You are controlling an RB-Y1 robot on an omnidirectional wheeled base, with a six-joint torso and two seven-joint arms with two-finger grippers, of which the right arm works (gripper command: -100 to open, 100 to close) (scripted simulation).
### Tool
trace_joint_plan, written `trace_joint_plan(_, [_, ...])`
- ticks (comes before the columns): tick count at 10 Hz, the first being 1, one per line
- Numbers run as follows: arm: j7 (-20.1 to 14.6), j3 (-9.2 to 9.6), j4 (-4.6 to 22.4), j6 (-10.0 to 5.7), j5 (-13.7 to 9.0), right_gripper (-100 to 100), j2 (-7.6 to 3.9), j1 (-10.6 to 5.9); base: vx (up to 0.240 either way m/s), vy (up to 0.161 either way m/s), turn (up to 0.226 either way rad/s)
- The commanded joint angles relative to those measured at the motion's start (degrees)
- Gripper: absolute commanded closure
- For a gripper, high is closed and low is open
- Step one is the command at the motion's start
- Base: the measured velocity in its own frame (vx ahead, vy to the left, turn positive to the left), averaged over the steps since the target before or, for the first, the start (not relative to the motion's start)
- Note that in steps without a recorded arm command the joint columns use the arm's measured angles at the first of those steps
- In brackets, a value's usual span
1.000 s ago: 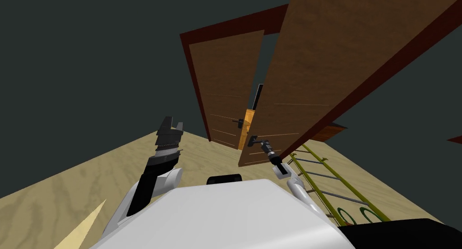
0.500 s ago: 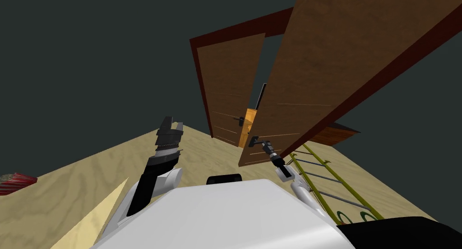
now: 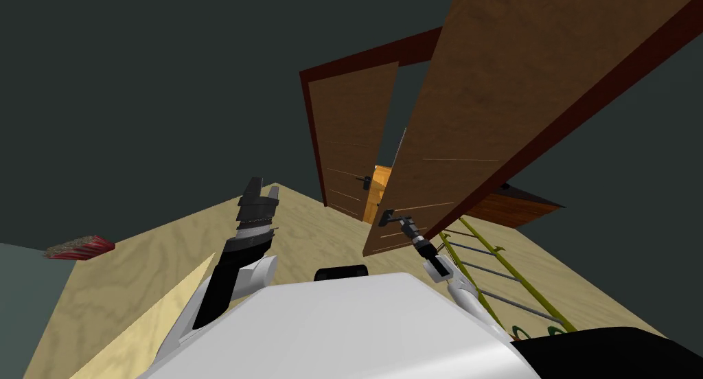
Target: Pull the door open
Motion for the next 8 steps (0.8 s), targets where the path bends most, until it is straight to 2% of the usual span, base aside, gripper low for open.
trace_joint_plan(1, [-0.6, 0.5, 0.1, -1.6, 0.4, 100, -0.14, 0.48, -0.155, -0.082, 0.109])
trace_joint_plan(2, [-0.4, 0.06, 0.2, -0.79, 0.1, 100, -0.3, 0.14, -0.063, -0.039, 0.02])
trace_joint_plan(3, [-1.0, -0.12, 0.9, -2.47, 0.6, 100, -0.68, 0.65, -0.147, -0.048, 0.192])
trace_joint_plan(8, [-2.6, -0.82, 2.5, -7.24, 1.8, 100, -1.75, 1.87, -0.219, -0.1, 0.158])
